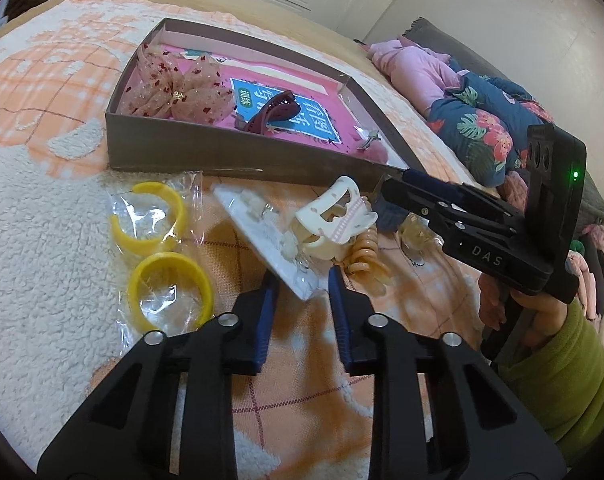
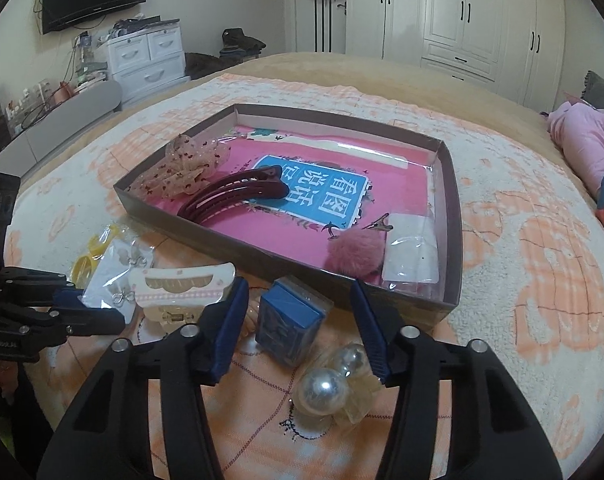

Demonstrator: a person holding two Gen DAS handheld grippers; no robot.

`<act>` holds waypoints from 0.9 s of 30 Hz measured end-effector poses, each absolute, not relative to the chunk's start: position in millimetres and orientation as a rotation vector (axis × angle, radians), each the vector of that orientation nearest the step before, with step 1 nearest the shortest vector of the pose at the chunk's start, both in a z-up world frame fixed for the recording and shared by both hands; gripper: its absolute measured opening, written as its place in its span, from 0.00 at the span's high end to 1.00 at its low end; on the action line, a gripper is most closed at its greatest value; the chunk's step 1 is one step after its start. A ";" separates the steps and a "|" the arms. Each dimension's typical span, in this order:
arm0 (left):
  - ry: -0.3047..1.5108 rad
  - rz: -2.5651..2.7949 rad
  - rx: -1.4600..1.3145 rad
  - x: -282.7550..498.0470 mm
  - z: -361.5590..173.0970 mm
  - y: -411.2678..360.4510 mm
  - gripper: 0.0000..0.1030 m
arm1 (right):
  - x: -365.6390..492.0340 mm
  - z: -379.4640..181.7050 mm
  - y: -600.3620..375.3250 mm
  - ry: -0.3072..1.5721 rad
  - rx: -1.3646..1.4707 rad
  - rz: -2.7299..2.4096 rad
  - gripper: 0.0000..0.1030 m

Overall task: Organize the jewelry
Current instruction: 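Grasp the white card packet with the left gripper while the right grasps the blue box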

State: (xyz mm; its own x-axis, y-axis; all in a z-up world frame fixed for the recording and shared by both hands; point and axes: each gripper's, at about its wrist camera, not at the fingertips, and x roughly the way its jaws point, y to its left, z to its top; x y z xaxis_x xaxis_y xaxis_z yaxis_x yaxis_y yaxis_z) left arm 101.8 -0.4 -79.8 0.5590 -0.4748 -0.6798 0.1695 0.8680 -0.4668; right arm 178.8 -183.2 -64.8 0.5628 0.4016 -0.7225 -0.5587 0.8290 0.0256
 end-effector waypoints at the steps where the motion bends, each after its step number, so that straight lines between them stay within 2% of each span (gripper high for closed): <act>1: 0.904 -0.392 -0.372 102.3 -80.8 -0.8 0.88 | 179.1 -66.7 -182.3 0.799 -0.215 0.570 0.62; 9: 0.875 -0.397 -0.371 96.9 -76.6 4.2 0.93 | 168.6 -64.8 -182.2 0.768 -0.209 0.563 0.65; 27: 0.780 -0.449 -0.290 89.4 -43.7 -10.7 0.93 | 138.1 -32.1 -231.6 0.654 -0.083 0.465 0.65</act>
State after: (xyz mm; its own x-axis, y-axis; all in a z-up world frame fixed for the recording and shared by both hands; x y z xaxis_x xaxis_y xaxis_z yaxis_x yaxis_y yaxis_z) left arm 89.4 -10.7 -43.7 0.6245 -0.4900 -0.6082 0.2805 0.8675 -0.4109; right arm 138.1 -231.6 -32.1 0.6949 0.3907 -0.6038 -0.4418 0.8943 0.0702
